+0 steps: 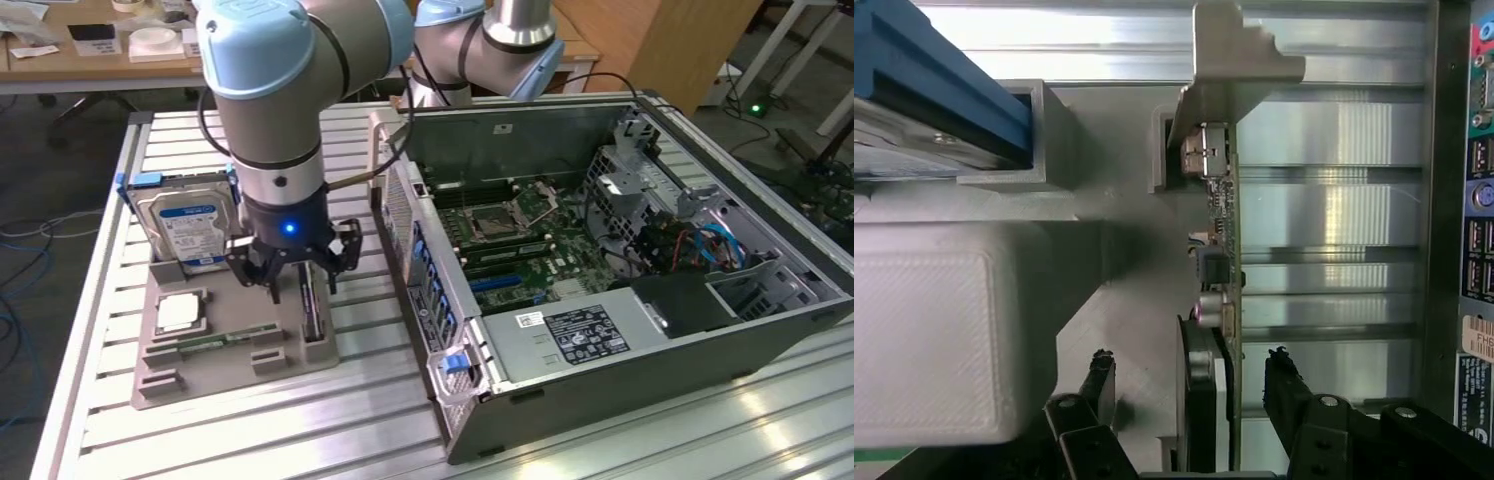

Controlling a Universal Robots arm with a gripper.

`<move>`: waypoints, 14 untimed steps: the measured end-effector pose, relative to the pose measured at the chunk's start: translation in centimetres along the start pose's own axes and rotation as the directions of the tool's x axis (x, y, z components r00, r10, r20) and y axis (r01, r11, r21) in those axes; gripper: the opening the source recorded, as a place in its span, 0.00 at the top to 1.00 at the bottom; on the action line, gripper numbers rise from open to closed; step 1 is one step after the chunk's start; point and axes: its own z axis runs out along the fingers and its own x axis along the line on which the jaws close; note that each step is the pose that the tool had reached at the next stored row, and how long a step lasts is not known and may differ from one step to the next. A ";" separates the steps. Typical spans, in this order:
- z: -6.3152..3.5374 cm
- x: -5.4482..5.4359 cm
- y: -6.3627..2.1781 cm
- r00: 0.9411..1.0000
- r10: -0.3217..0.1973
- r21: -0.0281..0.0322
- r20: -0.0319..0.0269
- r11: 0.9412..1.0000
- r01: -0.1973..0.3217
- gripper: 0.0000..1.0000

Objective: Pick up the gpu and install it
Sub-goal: 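Pick up the gpu and move the gpu toward the slot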

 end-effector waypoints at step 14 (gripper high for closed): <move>0.05 -0.1 -0.05 1.000 -0.026 -0.001 0.000 1.000 0.026 0.43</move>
